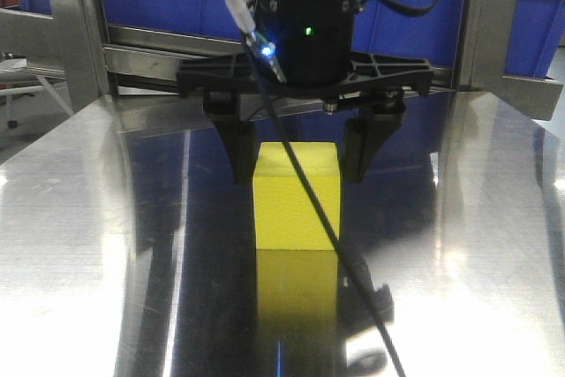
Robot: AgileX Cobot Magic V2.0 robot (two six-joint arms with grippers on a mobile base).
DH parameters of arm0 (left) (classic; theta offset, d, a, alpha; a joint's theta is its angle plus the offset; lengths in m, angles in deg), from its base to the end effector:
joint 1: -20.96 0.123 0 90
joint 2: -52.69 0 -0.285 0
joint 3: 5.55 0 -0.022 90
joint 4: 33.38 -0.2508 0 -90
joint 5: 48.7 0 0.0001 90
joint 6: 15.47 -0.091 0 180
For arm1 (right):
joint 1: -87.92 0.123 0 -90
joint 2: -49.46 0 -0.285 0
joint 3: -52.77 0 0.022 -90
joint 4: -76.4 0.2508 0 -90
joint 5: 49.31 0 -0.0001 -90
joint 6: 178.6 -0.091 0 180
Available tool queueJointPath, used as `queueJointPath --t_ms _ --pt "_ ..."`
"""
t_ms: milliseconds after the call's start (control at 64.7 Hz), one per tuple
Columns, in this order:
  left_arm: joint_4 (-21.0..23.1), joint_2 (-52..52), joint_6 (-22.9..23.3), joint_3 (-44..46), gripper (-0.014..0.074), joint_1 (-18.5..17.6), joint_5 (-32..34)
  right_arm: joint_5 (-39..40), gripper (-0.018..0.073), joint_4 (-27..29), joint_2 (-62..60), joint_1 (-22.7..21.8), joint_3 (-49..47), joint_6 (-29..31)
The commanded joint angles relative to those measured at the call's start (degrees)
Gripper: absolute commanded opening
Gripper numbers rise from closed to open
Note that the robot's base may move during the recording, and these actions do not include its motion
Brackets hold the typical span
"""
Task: Place yellow foam block on left shelf second layer
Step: 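Lower the open right gripper around the yellow foam cube, then close the right gripper on the cube and lift it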
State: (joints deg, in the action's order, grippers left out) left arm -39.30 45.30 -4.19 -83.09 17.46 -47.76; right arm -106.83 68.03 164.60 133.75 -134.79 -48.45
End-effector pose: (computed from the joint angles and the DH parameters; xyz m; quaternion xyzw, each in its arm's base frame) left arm 0.0556 -0.0035 0.2132 -0.0102 0.6690 -0.0580 0.7409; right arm 0.2800 0.2722 0.2390 0.0038 0.9894 0.0515 0.1358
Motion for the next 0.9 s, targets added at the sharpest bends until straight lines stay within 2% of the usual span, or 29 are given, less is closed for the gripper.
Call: queueJointPath --t_ms 0,402,495,572,665,881 --pt "0.22 0.94 0.26 -1.51 0.0137 0.12 5.03 1.86 0.0625 -1.43 -2.61 -0.02 -1.91 -0.08" --pt "0.22 0.94 0.26 -1.51 0.0137 0.12 5.03 1.56 0.0620 -0.53 -2.24 -0.02 -0.23 -0.71" --pt "0.22 0.94 0.26 -1.51 0.0137 0.12 5.03 1.54 0.0568 -0.53 -2.24 -0.02 -0.23 -0.92" --pt "0.22 0.94 0.26 -1.51 0.0137 0.12 5.03 1.62 0.0470 -0.53 -2.24 -0.02 -0.23 -0.92" --pt "0.22 0.94 0.26 -1.51 0.0137 0.12 5.03 1.62 0.0396 -0.53 -2.24 -0.02 -0.23 -0.92" --pt "0.22 0.94 0.26 -1.51 0.0137 0.12 5.03 1.55 0.0392 -0.63 -5.40 -0.02 -0.23 0.62"
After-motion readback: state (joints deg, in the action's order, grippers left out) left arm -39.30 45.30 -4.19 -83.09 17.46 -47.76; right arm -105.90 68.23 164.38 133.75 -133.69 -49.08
